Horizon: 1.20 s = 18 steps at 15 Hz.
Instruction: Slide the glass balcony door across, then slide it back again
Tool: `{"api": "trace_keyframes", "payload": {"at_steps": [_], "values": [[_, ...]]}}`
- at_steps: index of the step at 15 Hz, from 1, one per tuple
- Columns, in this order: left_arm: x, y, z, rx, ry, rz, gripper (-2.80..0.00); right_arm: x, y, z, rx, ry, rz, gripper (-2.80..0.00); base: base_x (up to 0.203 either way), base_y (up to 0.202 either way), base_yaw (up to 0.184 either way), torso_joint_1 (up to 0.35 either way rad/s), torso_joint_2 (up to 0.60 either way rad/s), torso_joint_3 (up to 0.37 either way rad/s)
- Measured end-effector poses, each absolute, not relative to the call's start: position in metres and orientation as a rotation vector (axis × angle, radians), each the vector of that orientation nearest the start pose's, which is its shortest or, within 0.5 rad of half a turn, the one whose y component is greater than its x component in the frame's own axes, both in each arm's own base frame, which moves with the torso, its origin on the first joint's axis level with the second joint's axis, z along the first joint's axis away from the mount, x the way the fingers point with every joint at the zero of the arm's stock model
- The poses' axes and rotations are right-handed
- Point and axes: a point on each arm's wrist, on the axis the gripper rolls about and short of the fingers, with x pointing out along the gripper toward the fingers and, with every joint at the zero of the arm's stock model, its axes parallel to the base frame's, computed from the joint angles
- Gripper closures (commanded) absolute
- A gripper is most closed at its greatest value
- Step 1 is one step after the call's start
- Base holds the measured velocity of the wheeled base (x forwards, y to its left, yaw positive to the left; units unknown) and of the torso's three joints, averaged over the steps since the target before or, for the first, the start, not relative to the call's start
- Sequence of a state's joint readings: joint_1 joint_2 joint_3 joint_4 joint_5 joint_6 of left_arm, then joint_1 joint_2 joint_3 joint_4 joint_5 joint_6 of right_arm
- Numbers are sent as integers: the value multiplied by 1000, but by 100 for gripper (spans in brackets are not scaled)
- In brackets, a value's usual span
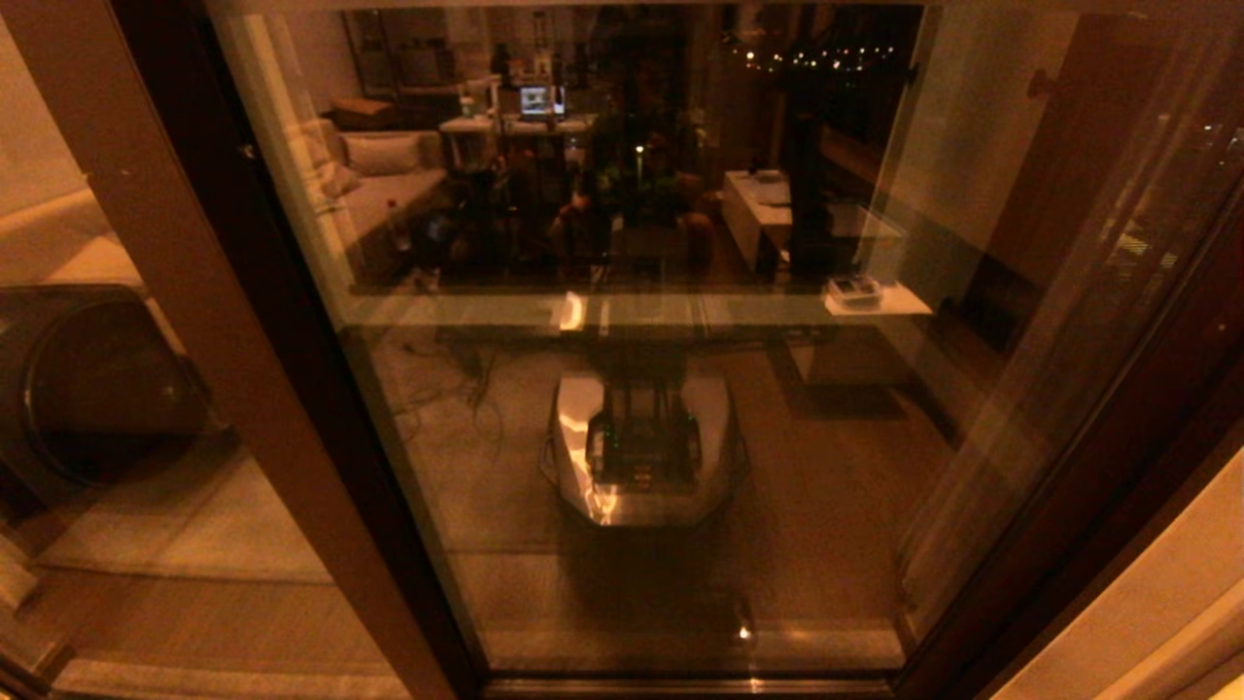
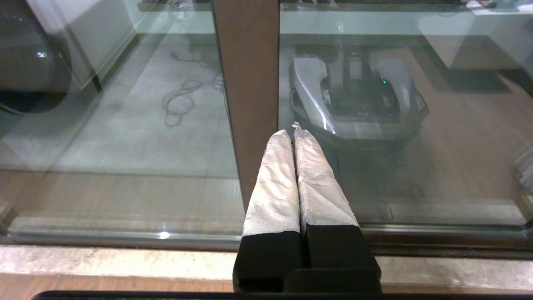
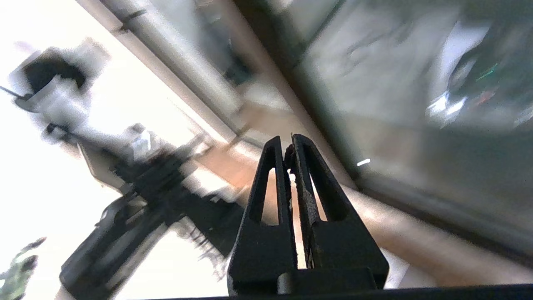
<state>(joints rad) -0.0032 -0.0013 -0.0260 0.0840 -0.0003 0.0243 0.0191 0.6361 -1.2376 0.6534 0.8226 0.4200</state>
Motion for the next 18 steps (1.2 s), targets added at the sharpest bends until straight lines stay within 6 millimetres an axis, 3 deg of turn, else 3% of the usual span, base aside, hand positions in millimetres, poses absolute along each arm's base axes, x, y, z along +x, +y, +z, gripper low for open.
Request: {"api": "trace_keyframes", "payload": {"at_steps": [2, 5, 8, 10, 13, 18], "values": [[-25, 0, 74, 25, 57, -4, 0, -84, 16, 315, 387, 211, 718, 0, 0, 0, 0, 0, 0, 0], [-25, 0, 74, 25, 57, -4, 0, -132, 20, 277, 195, 188, 583, 0, 0, 0, 0, 0, 0, 0], [-25, 0, 74, 25, 57, -4, 0, -163, 18, 247, 72, 205, 509, 0, 0, 0, 0, 0, 0, 0], [-25, 0, 74, 24, 57, -4, 0, -169, 14, 224, -3, 195, 471, 0, 0, 0, 0, 0, 0, 0], [-25, 0, 74, 25, 57, -4, 0, -151, 9, 181, -48, 277, 361, 0, 0, 0, 0, 0, 0, 0], [-25, 0, 74, 24, 57, -4, 0, -71, 3, 116, -95, 269, 135, 0, 0, 0, 0, 0, 0, 0]]}}
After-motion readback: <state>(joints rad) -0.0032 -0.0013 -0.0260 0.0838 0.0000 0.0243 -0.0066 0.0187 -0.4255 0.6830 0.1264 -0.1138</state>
